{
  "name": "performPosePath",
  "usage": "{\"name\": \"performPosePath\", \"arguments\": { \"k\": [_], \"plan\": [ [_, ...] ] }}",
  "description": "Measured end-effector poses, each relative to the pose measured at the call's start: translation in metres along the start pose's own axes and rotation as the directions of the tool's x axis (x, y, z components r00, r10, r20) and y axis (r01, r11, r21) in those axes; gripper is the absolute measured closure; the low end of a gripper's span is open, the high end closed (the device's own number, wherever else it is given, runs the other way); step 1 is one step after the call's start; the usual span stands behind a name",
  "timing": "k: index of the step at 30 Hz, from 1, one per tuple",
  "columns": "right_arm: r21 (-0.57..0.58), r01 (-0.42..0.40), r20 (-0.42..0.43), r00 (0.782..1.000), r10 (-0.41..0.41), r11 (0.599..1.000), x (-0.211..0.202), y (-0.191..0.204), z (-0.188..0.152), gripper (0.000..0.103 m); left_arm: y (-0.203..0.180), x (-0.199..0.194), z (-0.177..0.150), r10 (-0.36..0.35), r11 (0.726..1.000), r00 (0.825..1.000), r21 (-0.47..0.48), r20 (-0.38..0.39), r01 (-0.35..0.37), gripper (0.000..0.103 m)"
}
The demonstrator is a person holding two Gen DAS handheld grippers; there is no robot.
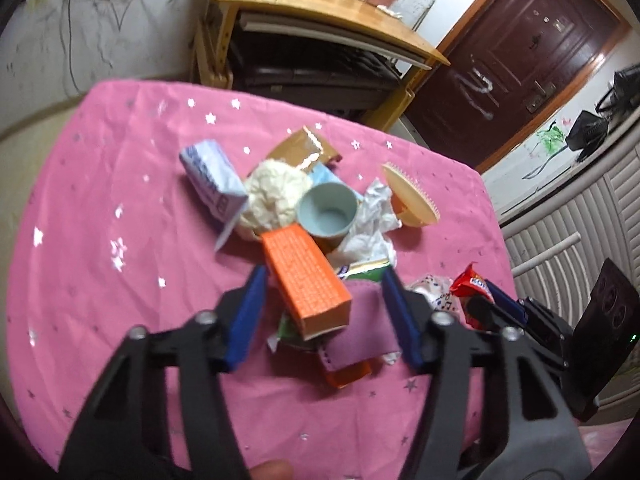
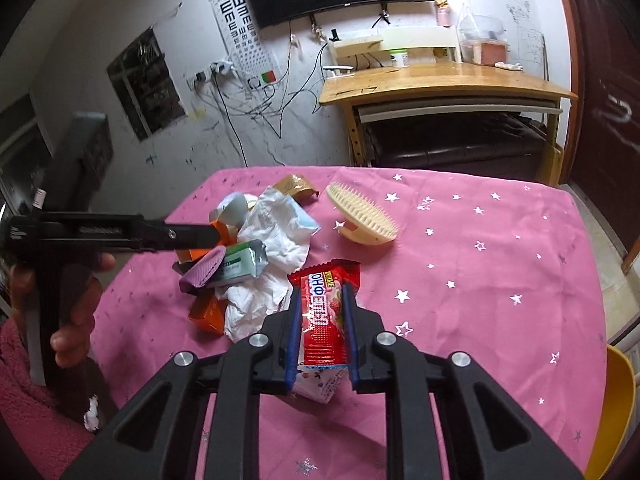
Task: Collect trash
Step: 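Grasp the red snack wrapper with the right gripper, then drop the red wrapper into the yellow bin while the left drops the orange box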
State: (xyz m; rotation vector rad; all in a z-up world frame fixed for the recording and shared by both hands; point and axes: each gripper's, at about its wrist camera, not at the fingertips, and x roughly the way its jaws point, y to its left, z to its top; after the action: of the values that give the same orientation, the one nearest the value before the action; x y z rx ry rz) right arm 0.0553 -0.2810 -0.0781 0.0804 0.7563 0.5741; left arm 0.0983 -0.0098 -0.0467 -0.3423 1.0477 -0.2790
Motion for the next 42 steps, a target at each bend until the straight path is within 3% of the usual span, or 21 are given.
{"name": "performPosePath", "arguments": {
  "k": [3,7,13,19,22,27,32,34,37,42],
  "plan": [
    [0.016,-0.01,0.013,1.0,0.01,1.0,-0.01,-0.004,-0.003,0.09,0.001,0.007,-0.004,-0.008,1.0,1.0,-0.026,-0.023,0.007,0.072],
    [0.023,-0.015,0.032,0.999,0.014,1.0,-0.019,-0.008,-0.001,0.09,0.004,-0.002,-0.009,-0.002,0.998,1.0,-0.06,0.0,0.002,0.081],
    [0.049,-0.01,0.067,0.998,0.007,0.999,-0.034,-0.021,-0.004,0.09,-0.01,-0.042,-0.013,0.085,0.996,0.988,-0.021,0.129,-0.083,0.081],
    [0.093,0.037,0.112,0.993,-0.047,0.995,-0.056,-0.045,-0.013,0.09,-0.055,-0.06,-0.013,0.056,0.992,0.984,0.098,0.168,-0.073,0.081],
    [0.13,0.089,0.134,0.985,-0.106,0.987,-0.073,-0.063,-0.022,0.09,-0.09,-0.053,-0.014,0.014,0.982,0.989,0.184,0.149,-0.042,0.081],
    [0.234,0.202,0.162,0.956,-0.243,0.951,-0.107,-0.105,-0.043,0.09,-0.165,-0.027,-0.02,-0.068,0.937,0.994,0.348,0.08,0.036,0.081],
    [0.352,0.346,0.139,0.9,-0.414,0.87,-0.141,-0.156,-0.077,0.09,-0.229,0.012,-0.03,-0.125,0.888,0.992,0.449,0.016,0.105,0.08],
    [0.399,0.365,0.126,0.886,-0.445,0.841,-0.15,-0.175,-0.09,0.09,-0.255,0.035,-0.032,-0.136,0.874,0.99,0.466,-0.036,0.137,0.08],
    [0.438,0.386,0.104,0.875,-0.472,0.812,-0.155,-0.194,-0.106,0.09,-0.284,0.065,-0.042,-0.137,0.855,0.986,0.492,-0.09,0.164,0.08],
    [0.483,0.373,0.058,0.889,-0.454,0.792,-0.145,-0.219,-0.127,0.09,-0.329,0.111,-0.061,-0.104,0.824,0.982,0.539,-0.157,0.173,0.08]
  ]
}}
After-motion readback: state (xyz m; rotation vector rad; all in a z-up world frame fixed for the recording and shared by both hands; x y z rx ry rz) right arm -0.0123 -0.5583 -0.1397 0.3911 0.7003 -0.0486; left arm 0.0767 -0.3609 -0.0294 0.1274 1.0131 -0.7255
